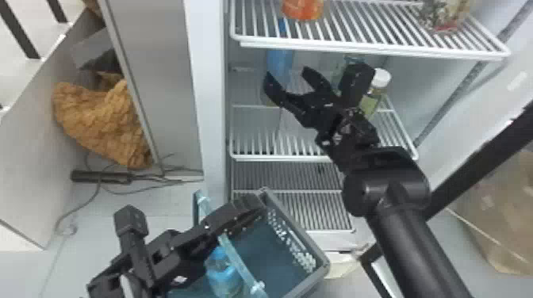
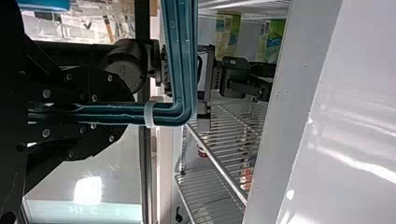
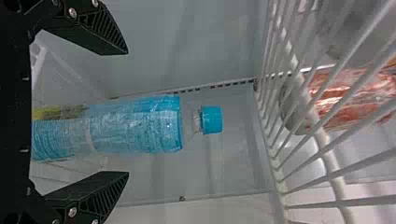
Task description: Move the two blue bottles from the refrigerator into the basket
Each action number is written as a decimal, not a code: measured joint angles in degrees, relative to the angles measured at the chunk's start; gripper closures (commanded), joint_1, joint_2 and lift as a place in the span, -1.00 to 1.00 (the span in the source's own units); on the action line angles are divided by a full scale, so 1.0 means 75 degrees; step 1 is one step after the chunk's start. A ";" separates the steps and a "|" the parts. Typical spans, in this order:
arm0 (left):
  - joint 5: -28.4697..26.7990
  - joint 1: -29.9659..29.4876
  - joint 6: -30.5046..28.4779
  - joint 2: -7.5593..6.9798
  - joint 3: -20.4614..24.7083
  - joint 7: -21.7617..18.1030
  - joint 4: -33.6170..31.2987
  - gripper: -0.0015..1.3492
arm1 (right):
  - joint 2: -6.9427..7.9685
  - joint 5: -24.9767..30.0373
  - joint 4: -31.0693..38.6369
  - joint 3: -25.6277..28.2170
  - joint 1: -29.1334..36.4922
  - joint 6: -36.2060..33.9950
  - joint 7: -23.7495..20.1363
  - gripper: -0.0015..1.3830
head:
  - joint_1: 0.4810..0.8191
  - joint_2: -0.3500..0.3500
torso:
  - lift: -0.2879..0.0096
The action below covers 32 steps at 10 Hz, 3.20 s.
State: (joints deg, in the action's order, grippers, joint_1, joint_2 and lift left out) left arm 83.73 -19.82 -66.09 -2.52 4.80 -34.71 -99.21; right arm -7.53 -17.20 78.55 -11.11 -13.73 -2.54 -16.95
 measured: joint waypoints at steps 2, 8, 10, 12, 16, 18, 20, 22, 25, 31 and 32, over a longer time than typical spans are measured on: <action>0.0003 0.0016 0.0000 -0.0007 0.0000 0.0000 0.0000 0.78 | 0.0024 0.0118 -0.0421 -0.0147 -0.0371 -0.0010 0.0224 -0.80 | 0.27 -0.32 | -0.54; 0.0018 0.0063 0.0000 -0.0025 -0.0016 -0.0002 0.0000 0.78 | 0.0063 0.0190 -0.1420 -0.0711 -0.1190 -0.0209 0.0667 -0.53 | 0.27 -0.27 | -0.54; 0.0018 0.0074 0.0000 -0.0027 -0.0016 -0.0007 0.0000 0.78 | 0.0068 0.0244 -0.1530 -0.0699 -0.1349 -0.0376 0.0682 0.51 | 0.27 -0.27 | -0.54; 0.0018 0.0073 0.0000 -0.0027 -0.0016 -0.0011 0.0000 0.78 | 0.0060 0.0224 -0.1548 -0.0641 -0.1362 -0.0487 0.0708 0.84 | 0.27 -0.29 | -0.54; 0.0018 0.0074 0.0000 -0.0039 -0.0053 -0.0011 0.0000 0.78 | -0.0010 0.0287 -0.1214 -0.0508 -0.1048 -0.0563 0.0651 0.84 | 0.27 -0.31 | -0.54; 0.0004 0.0076 0.0000 -0.0040 -0.0072 -0.0011 0.0000 0.78 | -0.0090 0.0381 -0.0237 -0.0175 -0.0420 -0.0781 0.0523 0.84 | 0.27 -0.35 | -0.54; 0.0002 0.0075 0.0000 -0.0040 -0.0077 -0.0010 0.0000 0.78 | -0.0142 0.0492 0.1083 0.0235 0.0409 -0.1180 0.0379 0.84 | 0.27 -0.40 | -0.54; 0.0001 0.0059 0.0000 -0.0039 -0.0081 -0.0008 0.0000 0.78 | -0.0231 0.0374 0.2267 0.0482 0.1215 -0.1623 0.0210 0.84 | 0.27 -0.42 | -0.54; 0.0001 0.0052 0.0000 -0.0039 -0.0085 -0.0011 0.0000 0.78 | -0.0388 0.0065 0.3954 0.0773 0.2421 -0.2177 0.0020 0.84 | 0.27 -0.45 | -0.54; 0.0018 0.0038 0.0051 -0.0027 -0.0108 -0.0005 0.0000 0.78 | -0.0590 -0.0815 0.6904 0.1275 0.4714 -0.3115 -0.0395 0.84 | 0.27 -0.44 | -0.54; 0.0018 0.0037 0.0059 -0.0024 -0.0108 -0.0003 0.0000 0.78 | -0.0619 -0.1022 0.7319 0.1345 0.5111 -0.3308 -0.0533 0.84 | 0.27 -0.42 | -0.54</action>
State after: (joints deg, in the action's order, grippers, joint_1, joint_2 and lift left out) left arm 83.87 -19.54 -65.65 -2.70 4.00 -34.73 -99.21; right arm -12.18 -24.87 133.44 -1.02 24.60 -27.35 -20.95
